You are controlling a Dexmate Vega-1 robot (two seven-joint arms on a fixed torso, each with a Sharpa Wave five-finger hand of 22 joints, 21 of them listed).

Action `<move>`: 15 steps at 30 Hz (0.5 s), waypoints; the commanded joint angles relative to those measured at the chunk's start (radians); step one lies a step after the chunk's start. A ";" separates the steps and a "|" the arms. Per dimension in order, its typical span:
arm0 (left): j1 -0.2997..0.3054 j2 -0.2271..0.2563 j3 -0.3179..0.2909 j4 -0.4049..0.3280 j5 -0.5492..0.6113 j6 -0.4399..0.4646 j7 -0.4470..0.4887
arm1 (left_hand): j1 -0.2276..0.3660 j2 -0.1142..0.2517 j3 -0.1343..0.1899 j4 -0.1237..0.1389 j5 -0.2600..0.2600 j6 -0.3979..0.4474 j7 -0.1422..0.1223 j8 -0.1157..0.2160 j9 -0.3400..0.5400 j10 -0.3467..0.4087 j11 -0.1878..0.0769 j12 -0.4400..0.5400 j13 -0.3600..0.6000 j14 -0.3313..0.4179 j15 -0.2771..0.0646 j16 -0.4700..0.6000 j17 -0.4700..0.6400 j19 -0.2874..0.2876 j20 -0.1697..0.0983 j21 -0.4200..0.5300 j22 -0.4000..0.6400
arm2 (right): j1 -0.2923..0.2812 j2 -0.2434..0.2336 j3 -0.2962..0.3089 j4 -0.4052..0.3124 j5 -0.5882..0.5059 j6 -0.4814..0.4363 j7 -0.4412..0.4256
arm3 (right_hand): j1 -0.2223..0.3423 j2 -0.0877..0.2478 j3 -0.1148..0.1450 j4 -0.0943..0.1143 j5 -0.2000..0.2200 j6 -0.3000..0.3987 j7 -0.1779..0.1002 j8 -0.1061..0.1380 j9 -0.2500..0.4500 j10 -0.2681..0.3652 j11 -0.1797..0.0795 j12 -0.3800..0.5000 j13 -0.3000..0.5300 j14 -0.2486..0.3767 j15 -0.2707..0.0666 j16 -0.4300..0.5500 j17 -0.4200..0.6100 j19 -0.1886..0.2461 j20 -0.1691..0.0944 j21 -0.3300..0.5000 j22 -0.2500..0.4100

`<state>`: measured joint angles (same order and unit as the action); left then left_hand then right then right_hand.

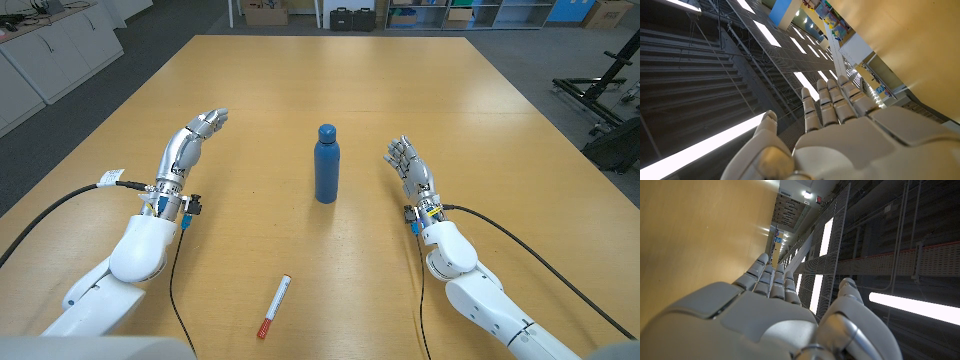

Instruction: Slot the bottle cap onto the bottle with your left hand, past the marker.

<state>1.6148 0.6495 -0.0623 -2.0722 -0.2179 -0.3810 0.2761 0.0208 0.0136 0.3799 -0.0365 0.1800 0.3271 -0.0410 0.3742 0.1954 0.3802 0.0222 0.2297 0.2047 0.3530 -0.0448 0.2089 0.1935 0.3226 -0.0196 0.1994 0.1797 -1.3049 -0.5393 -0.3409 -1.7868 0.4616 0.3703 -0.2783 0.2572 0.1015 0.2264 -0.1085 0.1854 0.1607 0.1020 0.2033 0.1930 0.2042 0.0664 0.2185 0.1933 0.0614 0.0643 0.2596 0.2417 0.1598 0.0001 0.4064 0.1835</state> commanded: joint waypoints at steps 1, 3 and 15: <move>-0.097 -0.018 0.076 0.140 -0.257 -0.051 -0.173 | -0.028 -0.004 -0.013 0.019 -0.001 -0.018 0.004 -0.014 0.002 -0.020 0.009 -0.010 0.001 -0.022 -0.028 -0.009 0.005 -0.009 0.008 -0.004 0.002 | 0.017 0.003 -0.010 0.019 -0.003 0.004 0.013 | 0.006 0.007 0.000 -0.004 0.009 0.002 0.005 -0.001 0.004 0.002 0.003 -0.001 0.003 -0.001 0.009 -0.003 0.000 0.003 0.004 -0.002 0.006; -0.128 -0.018 0.100 0.172 -0.304 -0.040 -0.209 | -0.032 -0.007 -0.018 0.024 -0.001 -0.023 0.006 -0.019 0.002 -0.029 0.010 -0.014 0.001 -0.033 -0.021 -0.013 0.005 -0.017 0.006 -0.007 0.002 | 0.021 0.004 -0.011 0.024 0.001 0.003 0.017 | 0.006 0.008 0.000 -0.004 0.009 0.002 0.004 -0.001 0.004 0.000 0.003 -0.001 0.003 0.000 0.009 -0.003 0.000 0.003 0.004 -0.003 0.006; -0.254 -0.028 0.214 0.288 -0.390 0.026 -0.262 | -0.030 -0.023 -0.051 0.050 0.004 -0.060 0.022 -0.063 0.000 -0.102 0.019 -0.034 0.001 -0.132 -0.002 -0.030 0.003 -0.160 -0.008 -0.027 0.000 | 0.076 0.022 -0.022 0.088 0.022 0.010 0.048 | 0.005 0.008 -0.001 -0.003 0.009 0.002 0.003 -0.001 0.004 -0.001 0.004 -0.002 0.003 -0.001 0.009 -0.003 0.001 0.003 0.005 -0.005 0.006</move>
<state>1.4546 0.6291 0.0680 -1.8801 -0.5057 -0.3894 0.0899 -0.0047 0.0002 0.3354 0.0074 0.1800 0.2796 -0.0202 0.3209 0.1954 0.2934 0.0393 0.2010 0.2048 0.2428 -0.0398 0.1835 0.1934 0.1787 -0.0263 0.1731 0.1766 -1.2711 -0.5315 -0.3539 -1.7454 0.4690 0.3743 -0.2513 0.2572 0.1015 0.2263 -0.1085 0.1854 0.1607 0.1020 0.2033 0.1930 0.2041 0.0663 0.2185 0.1933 0.0614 0.0643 0.2596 0.2417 0.1597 0.0001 0.4025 0.1869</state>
